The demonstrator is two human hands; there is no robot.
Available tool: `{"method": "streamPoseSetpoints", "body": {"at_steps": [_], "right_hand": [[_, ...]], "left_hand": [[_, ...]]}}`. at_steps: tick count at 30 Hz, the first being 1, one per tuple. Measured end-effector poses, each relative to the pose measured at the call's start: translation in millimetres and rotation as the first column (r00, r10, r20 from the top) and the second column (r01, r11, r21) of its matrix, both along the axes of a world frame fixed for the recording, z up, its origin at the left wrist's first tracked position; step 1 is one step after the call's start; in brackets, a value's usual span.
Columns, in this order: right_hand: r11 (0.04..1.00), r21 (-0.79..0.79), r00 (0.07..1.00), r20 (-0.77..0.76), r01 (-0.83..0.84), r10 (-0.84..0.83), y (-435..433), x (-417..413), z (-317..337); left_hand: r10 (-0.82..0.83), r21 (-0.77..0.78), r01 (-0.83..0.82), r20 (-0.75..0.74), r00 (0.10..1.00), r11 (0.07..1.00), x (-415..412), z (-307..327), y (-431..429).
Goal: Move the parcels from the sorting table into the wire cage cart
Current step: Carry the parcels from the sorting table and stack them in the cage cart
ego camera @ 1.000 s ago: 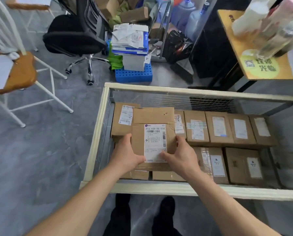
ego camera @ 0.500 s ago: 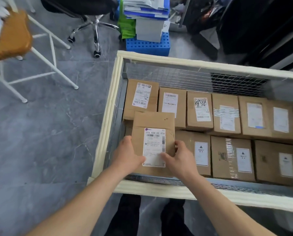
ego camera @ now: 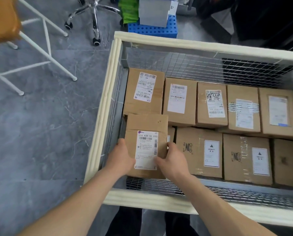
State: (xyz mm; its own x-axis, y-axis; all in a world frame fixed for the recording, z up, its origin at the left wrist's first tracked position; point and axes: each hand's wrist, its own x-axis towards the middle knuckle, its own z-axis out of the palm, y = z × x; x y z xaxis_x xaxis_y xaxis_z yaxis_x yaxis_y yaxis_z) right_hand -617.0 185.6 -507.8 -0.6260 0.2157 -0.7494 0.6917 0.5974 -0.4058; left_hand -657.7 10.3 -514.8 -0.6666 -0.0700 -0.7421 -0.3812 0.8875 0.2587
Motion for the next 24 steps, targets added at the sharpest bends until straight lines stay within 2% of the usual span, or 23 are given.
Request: {"method": "streamPoseSetpoints", "body": {"at_steps": [6,10,14,20,24], "right_hand": [[0.999,-0.040,0.998,0.066,-0.012,0.014,-8.9,-9.2,-38.6],[0.997,-0.010,0.993,0.091,-0.074,0.075,-11.8,-14.1,-61.0],[0.988,0.048,0.980,0.141,-0.146,0.138,-12.7,-14.8,-76.5],[0.967,0.073,0.960,0.156,-0.245,0.232,-6.3,-17.8,-82.1],[0.960,0.074,0.955,0.141,-0.272,0.260,2.7,-16.4,-65.0]], "left_hand": [[0.001,-0.107,0.000,0.016,1.000,0.994,-5.3,-41.7,-3.0],[0.043,-0.191,-0.041,0.010,0.999,0.981,-4.7,-59.5,-2.0],[0.020,-0.258,-0.006,0.052,0.998,0.966,-4.0,-67.3,3.9],[0.016,-0.194,0.004,0.102,0.995,0.981,-5.9,-66.1,9.2],[-0.118,-0.155,0.115,-0.014,0.993,0.981,-5.7,-39.5,11.9]]}}
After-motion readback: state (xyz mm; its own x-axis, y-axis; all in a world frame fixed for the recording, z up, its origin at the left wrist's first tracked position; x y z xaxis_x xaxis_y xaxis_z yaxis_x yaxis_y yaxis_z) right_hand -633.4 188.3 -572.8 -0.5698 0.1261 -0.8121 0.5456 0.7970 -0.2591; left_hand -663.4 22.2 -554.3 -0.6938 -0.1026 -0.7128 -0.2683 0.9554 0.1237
